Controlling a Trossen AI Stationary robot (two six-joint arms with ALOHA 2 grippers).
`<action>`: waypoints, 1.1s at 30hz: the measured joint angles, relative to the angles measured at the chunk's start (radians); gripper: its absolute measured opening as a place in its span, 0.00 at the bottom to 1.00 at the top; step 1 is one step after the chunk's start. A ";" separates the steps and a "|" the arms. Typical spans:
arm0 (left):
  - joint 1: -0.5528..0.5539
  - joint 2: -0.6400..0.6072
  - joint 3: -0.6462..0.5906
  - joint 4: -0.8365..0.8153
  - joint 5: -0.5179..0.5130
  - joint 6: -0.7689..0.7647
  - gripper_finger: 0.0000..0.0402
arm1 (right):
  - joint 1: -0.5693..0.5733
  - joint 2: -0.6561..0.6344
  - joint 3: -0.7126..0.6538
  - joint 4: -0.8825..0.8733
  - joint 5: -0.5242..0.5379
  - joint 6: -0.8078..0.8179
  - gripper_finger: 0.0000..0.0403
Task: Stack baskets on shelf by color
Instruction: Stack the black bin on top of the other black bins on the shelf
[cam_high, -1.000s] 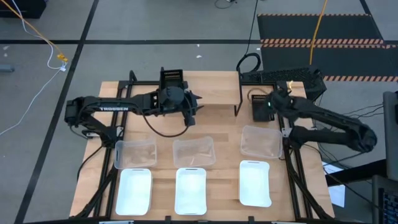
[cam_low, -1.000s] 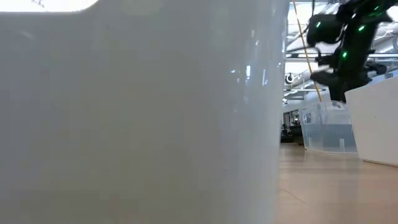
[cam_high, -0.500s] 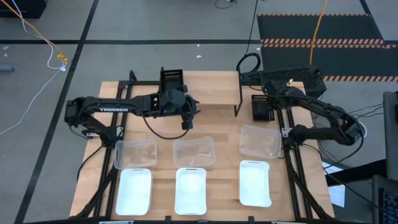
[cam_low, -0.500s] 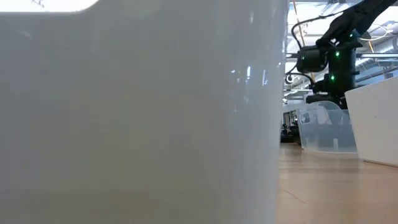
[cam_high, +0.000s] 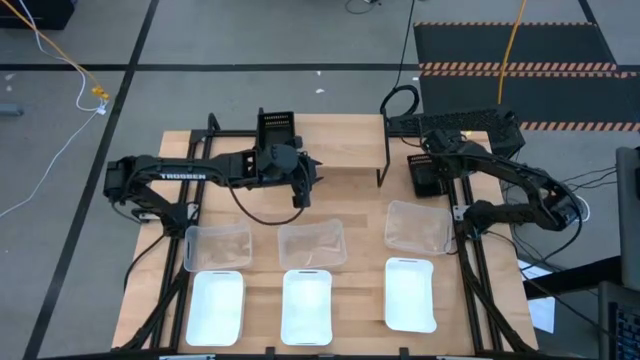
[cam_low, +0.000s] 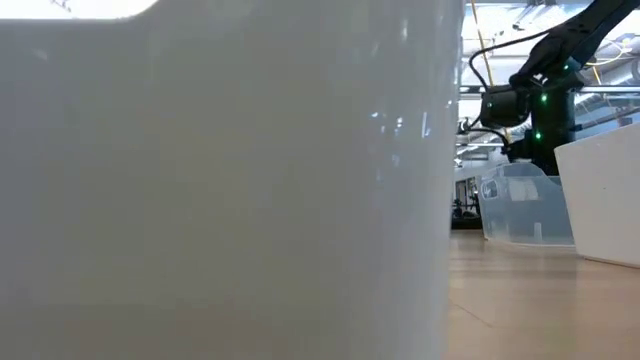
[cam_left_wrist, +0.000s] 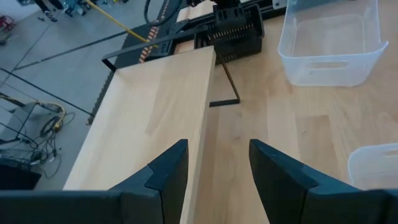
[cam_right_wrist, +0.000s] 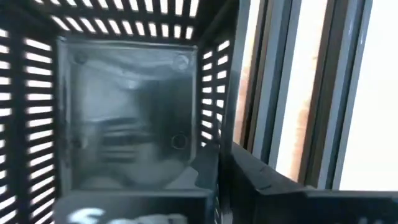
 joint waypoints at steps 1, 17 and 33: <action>0.000 0.000 0.000 0.002 0.000 0.005 0.43 | 0.000 -0.017 0.000 -0.001 -0.001 -0.001 0.02; -0.012 0.042 0.002 0.097 -0.009 0.147 0.43 | 0.038 -0.526 0.024 0.111 0.082 0.090 0.01; -0.104 0.117 0.000 0.390 -0.147 0.555 0.43 | 0.349 -0.560 0.112 0.524 0.094 0.037 0.01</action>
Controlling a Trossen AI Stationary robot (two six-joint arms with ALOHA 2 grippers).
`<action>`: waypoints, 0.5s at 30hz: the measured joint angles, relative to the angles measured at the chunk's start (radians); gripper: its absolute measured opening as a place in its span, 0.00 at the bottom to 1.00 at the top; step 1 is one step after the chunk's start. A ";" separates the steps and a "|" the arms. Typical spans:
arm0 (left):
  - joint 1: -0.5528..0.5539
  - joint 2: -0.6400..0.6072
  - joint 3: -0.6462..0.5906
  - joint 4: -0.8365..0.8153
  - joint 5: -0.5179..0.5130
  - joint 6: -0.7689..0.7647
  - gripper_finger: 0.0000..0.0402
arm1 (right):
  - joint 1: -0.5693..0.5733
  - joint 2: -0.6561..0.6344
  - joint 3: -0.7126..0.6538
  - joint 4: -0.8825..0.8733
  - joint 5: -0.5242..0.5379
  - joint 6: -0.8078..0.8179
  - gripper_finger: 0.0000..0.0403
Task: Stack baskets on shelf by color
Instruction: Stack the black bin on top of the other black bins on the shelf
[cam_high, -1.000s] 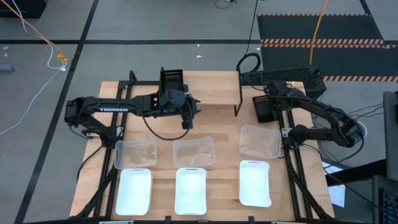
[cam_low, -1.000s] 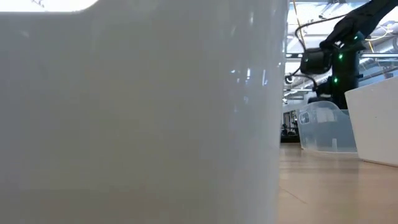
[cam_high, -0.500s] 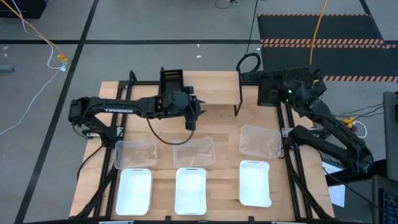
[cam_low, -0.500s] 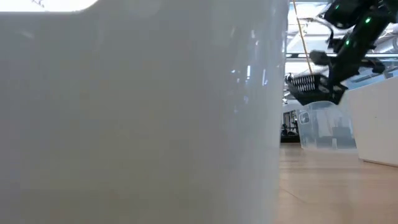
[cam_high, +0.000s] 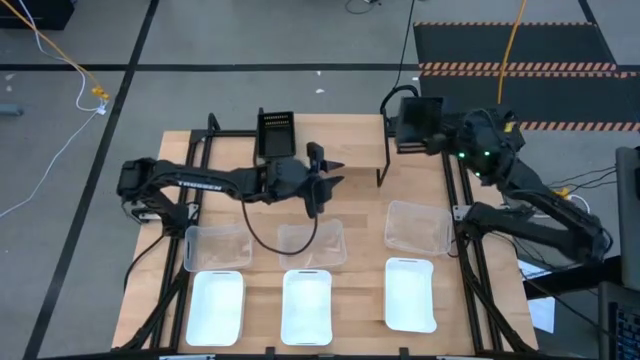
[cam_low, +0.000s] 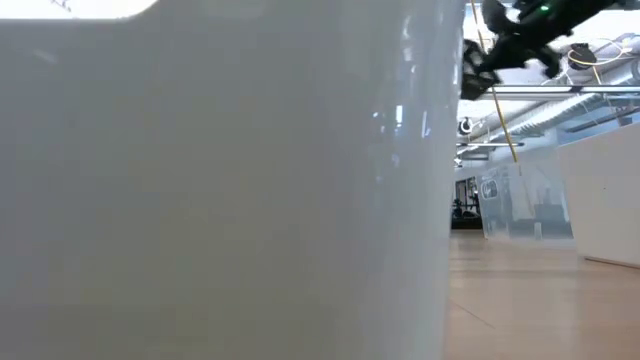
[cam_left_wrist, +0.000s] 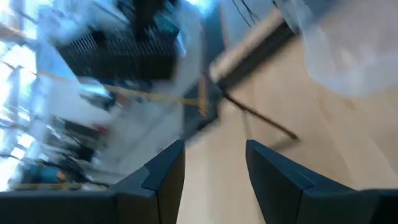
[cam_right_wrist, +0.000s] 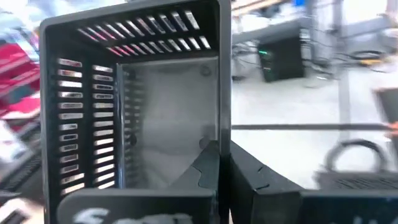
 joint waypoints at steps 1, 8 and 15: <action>-0.008 -0.001 0.000 0.034 0.000 0.020 0.43 | 0.033 0.029 -0.009 0.053 0.019 -0.004 0.01; -0.043 0.012 0.000 0.127 0.027 0.139 0.43 | 0.235 0.238 -0.035 0.564 0.074 -0.087 0.01; -0.091 0.054 0.000 0.186 -0.064 0.330 0.43 | 0.327 0.443 -0.038 0.847 0.234 -0.104 0.01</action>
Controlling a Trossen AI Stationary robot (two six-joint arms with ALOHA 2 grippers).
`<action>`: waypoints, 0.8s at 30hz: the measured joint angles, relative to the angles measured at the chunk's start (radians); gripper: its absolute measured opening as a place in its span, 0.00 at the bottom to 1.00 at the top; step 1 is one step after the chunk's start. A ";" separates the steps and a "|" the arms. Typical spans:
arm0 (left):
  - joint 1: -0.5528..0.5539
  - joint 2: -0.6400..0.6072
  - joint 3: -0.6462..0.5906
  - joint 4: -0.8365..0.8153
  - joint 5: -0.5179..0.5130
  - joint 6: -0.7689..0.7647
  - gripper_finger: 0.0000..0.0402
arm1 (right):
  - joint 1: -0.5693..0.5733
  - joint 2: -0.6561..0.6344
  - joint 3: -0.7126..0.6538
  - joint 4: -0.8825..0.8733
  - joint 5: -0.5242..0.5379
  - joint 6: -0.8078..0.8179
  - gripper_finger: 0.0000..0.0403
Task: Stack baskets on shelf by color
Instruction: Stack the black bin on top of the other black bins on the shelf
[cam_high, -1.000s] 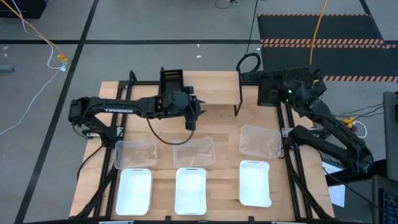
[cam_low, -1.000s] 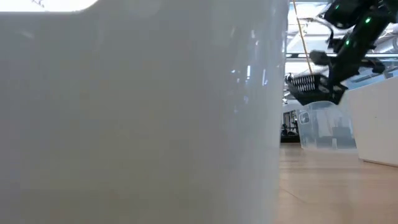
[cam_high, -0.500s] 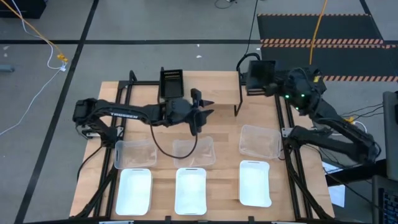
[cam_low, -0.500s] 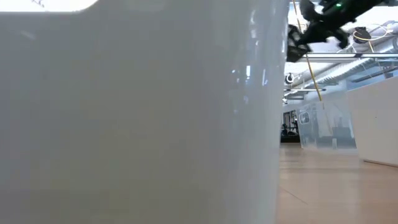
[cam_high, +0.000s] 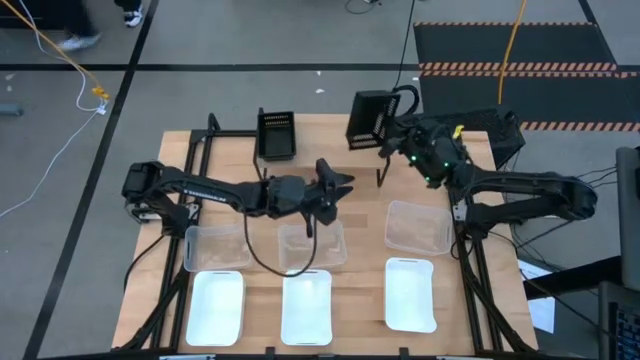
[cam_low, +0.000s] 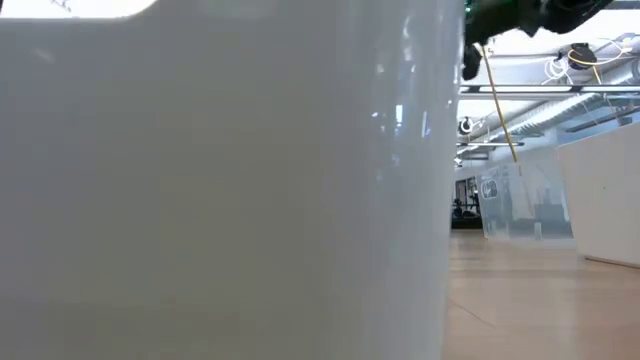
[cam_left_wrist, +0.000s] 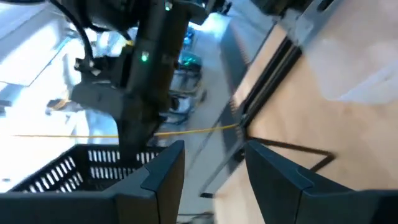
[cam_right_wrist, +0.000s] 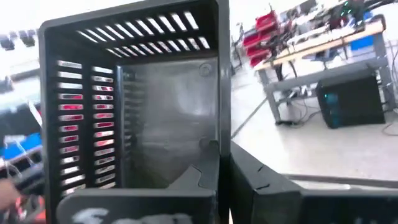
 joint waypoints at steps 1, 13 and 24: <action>-0.004 0.013 0.000 0.016 -0.027 0.038 0.43 | 0.014 0.023 0.001 0.054 0.000 -0.001 0.01; -0.002 0.147 0.011 0.259 -0.361 0.440 0.43 | 0.120 0.155 0.003 0.223 -0.001 -0.059 0.02; -0.002 0.146 0.011 0.258 -0.362 0.430 0.43 | 0.127 0.164 0.003 0.239 0.072 -0.109 0.02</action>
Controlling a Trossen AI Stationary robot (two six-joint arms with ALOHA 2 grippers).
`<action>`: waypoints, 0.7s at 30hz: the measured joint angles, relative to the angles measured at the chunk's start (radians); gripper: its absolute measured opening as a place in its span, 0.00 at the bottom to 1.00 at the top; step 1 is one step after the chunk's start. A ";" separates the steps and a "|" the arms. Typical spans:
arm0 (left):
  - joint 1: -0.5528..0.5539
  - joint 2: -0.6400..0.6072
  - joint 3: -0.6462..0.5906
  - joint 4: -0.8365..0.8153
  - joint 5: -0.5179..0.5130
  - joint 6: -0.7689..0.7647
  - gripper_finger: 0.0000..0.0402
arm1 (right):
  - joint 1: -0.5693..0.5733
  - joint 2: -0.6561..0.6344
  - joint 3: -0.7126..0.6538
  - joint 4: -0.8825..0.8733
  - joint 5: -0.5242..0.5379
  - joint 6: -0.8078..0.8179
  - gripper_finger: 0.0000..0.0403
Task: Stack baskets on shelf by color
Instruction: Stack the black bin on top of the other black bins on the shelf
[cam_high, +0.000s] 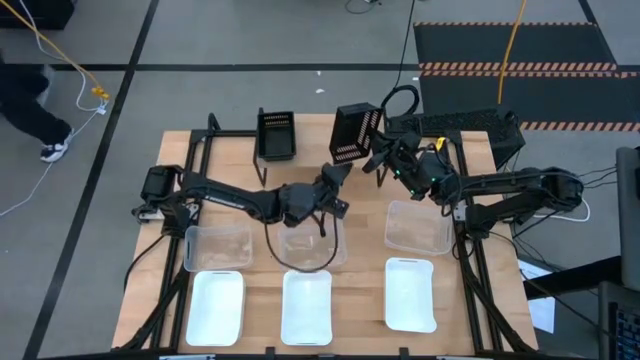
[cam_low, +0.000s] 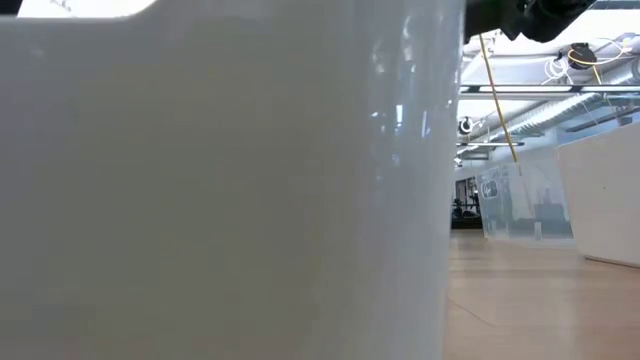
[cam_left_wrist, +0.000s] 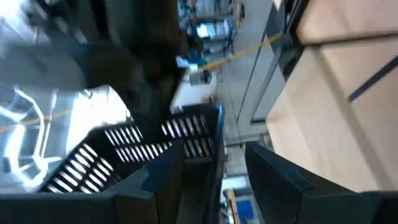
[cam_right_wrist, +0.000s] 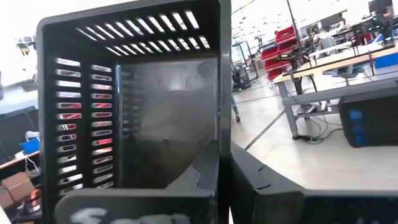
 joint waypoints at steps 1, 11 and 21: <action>0.016 0.000 0.000 -0.002 -0.001 -0.006 0.43 | 0.006 0.000 0.000 0.001 0.000 0.005 0.02; 0.099 0.000 0.000 -0.053 -0.013 -0.084 0.30 | 0.061 0.000 0.000 0.014 0.006 -0.046 0.02; 0.071 -0.002 0.002 -0.073 -0.029 -0.073 0.02 | 0.061 -0.006 -0.002 0.033 -0.016 -0.115 0.03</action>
